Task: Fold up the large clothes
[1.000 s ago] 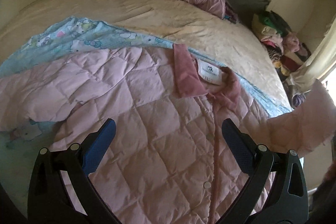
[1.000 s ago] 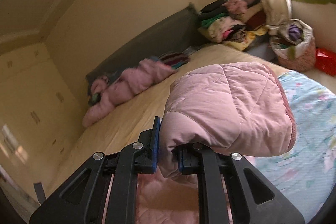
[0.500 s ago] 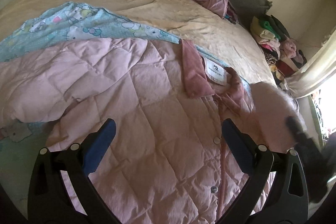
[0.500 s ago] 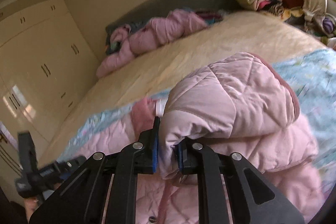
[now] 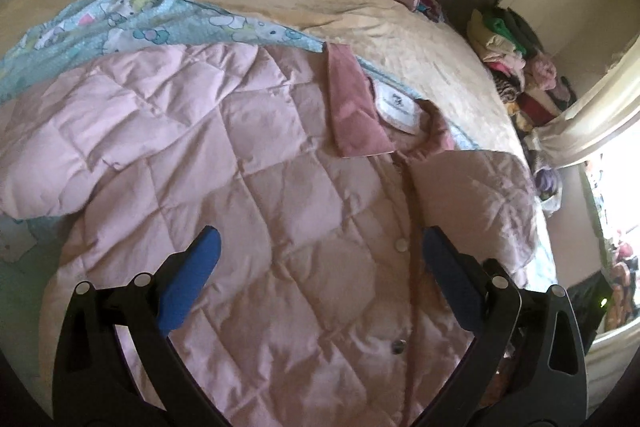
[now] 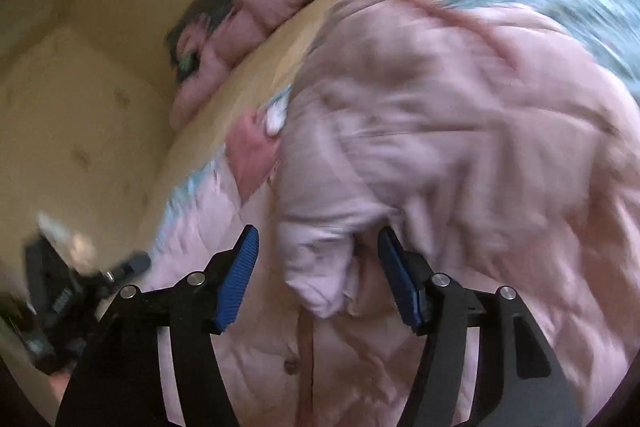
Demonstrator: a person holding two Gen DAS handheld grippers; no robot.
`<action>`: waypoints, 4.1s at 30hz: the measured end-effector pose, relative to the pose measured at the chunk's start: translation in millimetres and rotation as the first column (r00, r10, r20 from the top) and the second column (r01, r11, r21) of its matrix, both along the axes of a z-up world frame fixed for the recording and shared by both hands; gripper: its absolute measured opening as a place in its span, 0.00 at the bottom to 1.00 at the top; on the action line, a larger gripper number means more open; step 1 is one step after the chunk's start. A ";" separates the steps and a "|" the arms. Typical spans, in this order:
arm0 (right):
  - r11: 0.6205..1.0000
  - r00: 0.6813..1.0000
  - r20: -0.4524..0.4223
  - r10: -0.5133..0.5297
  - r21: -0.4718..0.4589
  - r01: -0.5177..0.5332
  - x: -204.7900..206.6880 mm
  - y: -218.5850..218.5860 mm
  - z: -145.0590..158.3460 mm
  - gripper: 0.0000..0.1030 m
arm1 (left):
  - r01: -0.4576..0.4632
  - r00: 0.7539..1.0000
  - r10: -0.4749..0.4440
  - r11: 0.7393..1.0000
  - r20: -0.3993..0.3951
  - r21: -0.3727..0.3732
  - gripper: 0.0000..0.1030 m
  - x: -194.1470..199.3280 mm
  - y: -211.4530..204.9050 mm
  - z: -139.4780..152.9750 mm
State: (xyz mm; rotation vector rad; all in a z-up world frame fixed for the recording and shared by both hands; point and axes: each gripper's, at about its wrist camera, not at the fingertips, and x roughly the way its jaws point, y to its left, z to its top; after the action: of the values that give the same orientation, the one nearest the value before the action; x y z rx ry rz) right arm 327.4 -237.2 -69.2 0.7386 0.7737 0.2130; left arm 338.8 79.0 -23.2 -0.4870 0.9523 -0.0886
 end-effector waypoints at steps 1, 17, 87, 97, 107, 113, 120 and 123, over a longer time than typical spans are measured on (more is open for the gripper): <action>0.999 0.999 0.015 -0.048 0.028 0.047 -2.8 -9.8 1.9 0.63 | 0.001 1.000 -0.001 1.000 0.002 -0.017 0.92 -0.9 0.9 0.6; 0.970 0.946 0.251 0.203 -0.182 -0.160 7.0 65.6 66.2 0.14 | -0.009 0.996 0.026 0.981 0.084 -0.193 0.92 -15.4 33.9 26.9; 0.914 0.984 -0.176 0.035 -0.392 -0.103 41.9 -74.7 -38.8 0.50 | -0.063 0.997 0.060 0.997 0.053 0.053 0.06 6.1 49.8 -46.5; 0.915 0.997 -0.016 0.078 -0.396 -0.078 -6.2 -51.8 15.9 0.74 | -0.070 0.994 0.053 0.980 0.092 0.188 0.62 -11.5 38.1 -9.9; 0.918 0.984 0.079 0.158 -0.380 -0.117 -39.5 -14.6 57.6 0.92 | -0.119 0.992 0.106 0.962 0.069 0.246 0.91 -37.3 44.7 5.0; 0.908 0.964 0.107 0.244 -0.375 -0.188 -52.8 23.0 76.3 0.94 | -0.160 0.987 0.150 0.962 0.064 0.221 0.91 -53.7 64.9 12.8; 0.889 0.934 0.136 0.332 -0.377 -0.261 -63.4 67.0 95.2 0.95 | -0.238 0.971 0.231 0.952 0.057 0.194 0.91 -68.5 95.2 15.3; 0.876 0.919 0.147 0.365 -0.388 -0.286 -64.4 86.0 102.4 0.95 | -0.272 0.962 0.266 0.949 0.057 0.161 0.91 -74.5 111.2 15.9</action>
State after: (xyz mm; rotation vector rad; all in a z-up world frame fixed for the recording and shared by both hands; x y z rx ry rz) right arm 263.0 -151.1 33.2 0.2241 0.6996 0.4393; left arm 264.3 190.1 -7.3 -0.4541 0.8430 0.2277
